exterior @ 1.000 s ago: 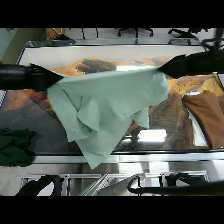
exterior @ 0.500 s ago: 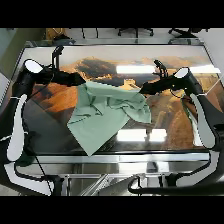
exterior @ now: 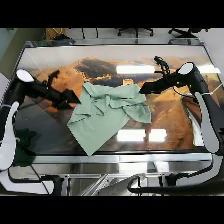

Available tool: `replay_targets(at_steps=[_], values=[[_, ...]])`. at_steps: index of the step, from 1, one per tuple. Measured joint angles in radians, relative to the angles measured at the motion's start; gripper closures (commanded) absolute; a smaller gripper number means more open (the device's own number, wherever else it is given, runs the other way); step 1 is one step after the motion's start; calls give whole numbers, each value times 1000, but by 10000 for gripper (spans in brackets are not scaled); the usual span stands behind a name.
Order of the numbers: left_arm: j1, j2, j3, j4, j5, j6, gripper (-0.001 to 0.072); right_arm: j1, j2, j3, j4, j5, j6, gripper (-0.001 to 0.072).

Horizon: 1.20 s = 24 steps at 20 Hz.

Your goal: Fold the shirts.

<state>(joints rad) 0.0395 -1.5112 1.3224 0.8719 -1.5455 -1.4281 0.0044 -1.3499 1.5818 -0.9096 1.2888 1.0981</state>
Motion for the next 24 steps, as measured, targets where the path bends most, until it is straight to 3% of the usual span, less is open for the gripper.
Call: replay_targets(at_steps=[3,8,12,16,17,18,20,24], values=[[-25,166,-325,0,38,-12,5,0,5,-16,-10,35,-6,69],[-79,399,-749,-6,209,-42,4,0,7,-24,-14,58,-21,69],[-150,506,-930,-53,412,-82,5,0,-6,-26,-10,61,-26,69],[-251,483,-990,-156,618,-100,9,0,-34,-26,6,53,-29,69],[-271,452,-983,-175,650,-103,194,0,-40,-26,16,49,-29,69],[-286,418,-972,-175,682,-102,443,0,-45,-26,21,43,-29,70],[-304,345,-935,-170,724,-89,689,0,-52,-26,29,40,-29,72],[-317,237,-811,-138,709,-27,696,0,-58,-27,-4,48,-28,73]])
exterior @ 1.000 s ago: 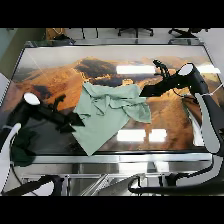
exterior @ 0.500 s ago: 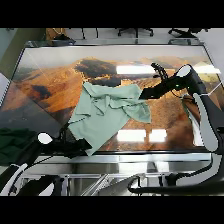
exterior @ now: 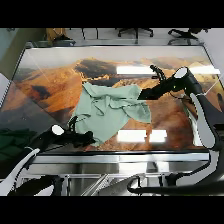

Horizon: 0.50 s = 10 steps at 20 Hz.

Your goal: Fold the shirts.

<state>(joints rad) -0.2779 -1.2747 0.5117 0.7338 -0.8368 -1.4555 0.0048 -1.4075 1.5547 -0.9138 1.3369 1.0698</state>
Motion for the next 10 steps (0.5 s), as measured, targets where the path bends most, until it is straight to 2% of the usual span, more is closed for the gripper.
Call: replay_targets(at_steps=[5,9,10], values=[[48,-39,132,116,-78,13,696,16,-2,-61,-85,42,34,72],[105,-43,181,117,-142,34,696,79,-17,-148,-146,-38,44,73],[119,-43,185,118,-159,42,696,96,-25,-158,-154,-58,44,138]])
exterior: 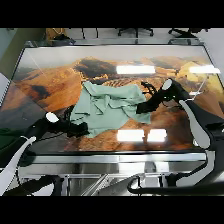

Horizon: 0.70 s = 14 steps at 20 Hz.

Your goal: Fold the shirts.

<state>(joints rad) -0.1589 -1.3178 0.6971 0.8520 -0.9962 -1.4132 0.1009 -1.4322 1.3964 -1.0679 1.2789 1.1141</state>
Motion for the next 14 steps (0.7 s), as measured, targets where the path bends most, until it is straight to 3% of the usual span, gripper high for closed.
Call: replay_targets(at_steps=[1,2,4,9,14], values=[[14,0,4,1,-8,7,696,14,-5,-6,-3,-14,0,376],[29,0,7,2,-12,13,696,30,-13,-12,-5,-30,0,539],[56,0,10,2,-30,28,696,54,-19,-18,-5,-45,0,693],[126,18,13,2,-70,66,696,72,23,-1,32,-56,-5,695],[237,189,146,-10,-198,94,696,40,217,145,116,-20,-16,695]])
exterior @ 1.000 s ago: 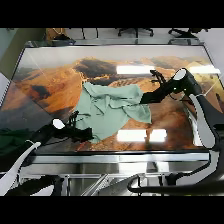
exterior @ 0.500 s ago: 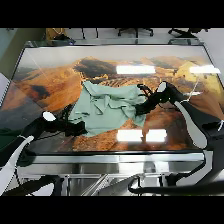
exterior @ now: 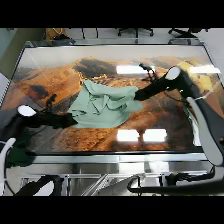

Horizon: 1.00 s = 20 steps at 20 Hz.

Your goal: Fold the shirts.

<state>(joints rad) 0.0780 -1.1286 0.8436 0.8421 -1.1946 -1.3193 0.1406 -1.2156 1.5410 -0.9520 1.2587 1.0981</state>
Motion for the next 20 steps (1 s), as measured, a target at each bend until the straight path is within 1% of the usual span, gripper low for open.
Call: replay_targets(at_steps=[2,4,7,9,12,14,16,18,20], values=[[64,102,138,-2,-66,4,696,-40,112,83,30,-13,-3,695],[135,202,309,-5,-109,6,696,-93,243,149,46,-68,-7,695],[261,323,599,-11,-139,9,696,-164,440,198,62,-214,-19,695],[346,369,778,-13,-142,11,696,-189,542,211,71,-316,-45,695],[422,380,980,-16,-144,11,696,-207,632,219,99,-410,-106,695],[427,348,1078,-19,-145,11,696,-212,645,221,116,-433,-133,694],[395,295,1136,-20,-145,11,696,-214,616,222,135,-424,-150,695],[319,217,1151,-23,-144,24,696,-215,546,222,162,-394,-158,694],[217,120,1119,-3,-132,53,696,-209,430,222,193,-362,-167,694]])
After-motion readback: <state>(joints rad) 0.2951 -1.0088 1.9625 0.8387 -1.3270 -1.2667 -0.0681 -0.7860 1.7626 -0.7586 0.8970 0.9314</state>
